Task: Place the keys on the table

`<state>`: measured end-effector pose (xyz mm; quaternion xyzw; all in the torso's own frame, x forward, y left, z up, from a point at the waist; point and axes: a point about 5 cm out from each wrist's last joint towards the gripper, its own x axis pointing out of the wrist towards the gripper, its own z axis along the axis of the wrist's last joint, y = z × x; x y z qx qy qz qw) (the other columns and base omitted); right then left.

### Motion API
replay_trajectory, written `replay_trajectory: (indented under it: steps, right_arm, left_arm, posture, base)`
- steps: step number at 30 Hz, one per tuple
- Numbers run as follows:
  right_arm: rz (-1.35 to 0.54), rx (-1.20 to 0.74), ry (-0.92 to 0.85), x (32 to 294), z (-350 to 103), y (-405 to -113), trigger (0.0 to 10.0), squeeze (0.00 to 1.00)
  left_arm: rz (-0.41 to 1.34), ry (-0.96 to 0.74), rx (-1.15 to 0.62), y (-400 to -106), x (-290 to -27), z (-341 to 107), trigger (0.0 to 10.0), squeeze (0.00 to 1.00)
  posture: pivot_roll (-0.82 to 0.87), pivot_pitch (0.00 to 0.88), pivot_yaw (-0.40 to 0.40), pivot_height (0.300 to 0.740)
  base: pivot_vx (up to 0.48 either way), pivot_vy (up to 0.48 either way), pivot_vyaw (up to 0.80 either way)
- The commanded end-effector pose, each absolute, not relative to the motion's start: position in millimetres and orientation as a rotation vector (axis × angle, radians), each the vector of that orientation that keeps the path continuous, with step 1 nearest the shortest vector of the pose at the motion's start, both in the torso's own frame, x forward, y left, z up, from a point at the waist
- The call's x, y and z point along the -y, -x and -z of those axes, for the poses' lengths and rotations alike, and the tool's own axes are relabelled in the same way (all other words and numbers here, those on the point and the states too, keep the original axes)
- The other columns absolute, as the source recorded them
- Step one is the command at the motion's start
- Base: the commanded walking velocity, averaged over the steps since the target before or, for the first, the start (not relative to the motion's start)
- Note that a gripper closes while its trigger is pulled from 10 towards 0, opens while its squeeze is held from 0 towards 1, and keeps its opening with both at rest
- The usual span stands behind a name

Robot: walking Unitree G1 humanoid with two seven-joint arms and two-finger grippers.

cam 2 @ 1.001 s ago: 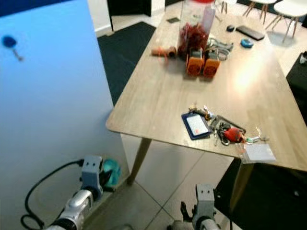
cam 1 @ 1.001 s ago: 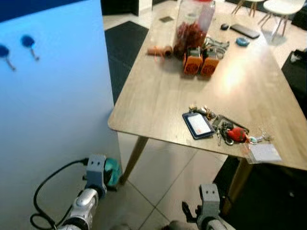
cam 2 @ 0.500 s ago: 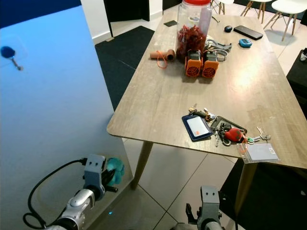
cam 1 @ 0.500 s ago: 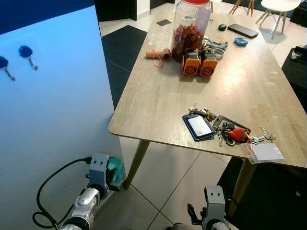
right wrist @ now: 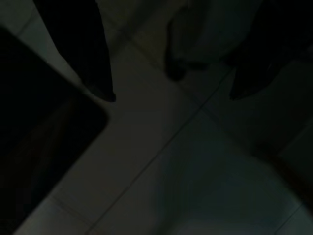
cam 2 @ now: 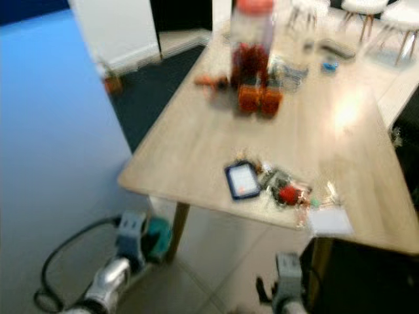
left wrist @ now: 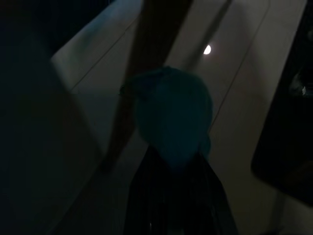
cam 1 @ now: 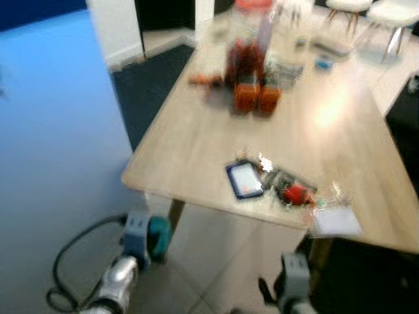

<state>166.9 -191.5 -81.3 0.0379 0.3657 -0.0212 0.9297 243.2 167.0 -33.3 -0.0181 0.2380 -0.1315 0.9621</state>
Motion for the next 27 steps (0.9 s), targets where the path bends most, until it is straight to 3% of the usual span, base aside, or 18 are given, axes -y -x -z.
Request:
replay_trajectory:
  steps: [1, 7, 27]
  right_arm:
    - [0.052, -0.775, -0.097, 188.6, 85.1, -160.5, 10.0, 0.00]
    - [0.054, -0.776, -0.096, 188.8, 85.2, -160.3, 10.0, 0.00]
    - [0.071, -0.785, -0.104, 189.6, 87.0, -155.5, 10.0, 0.00]
  left_arm:
    - [0.271, 0.025, -0.506, -237.7, -169.5, 37.5, 10.0, 0.00]
    - [0.290, 0.004, -0.509, -238.4, -168.9, 37.1, 10.0, 0.00]
    - [0.300, -0.073, -0.531, -241.7, -170.3, 36.7, 10.0, 0.00]
  posture:
    - [0.01, 0.051, 0.017, 0.740]
    - [0.01, 0.053, 0.018, 0.740]
    - [0.01, 0.062, 0.028, 0.740]
  base:
    - [0.000, -0.465, 0.00]
    - [0.000, -0.432, 0.00]
    - [0.000, 0.000, 0.00]
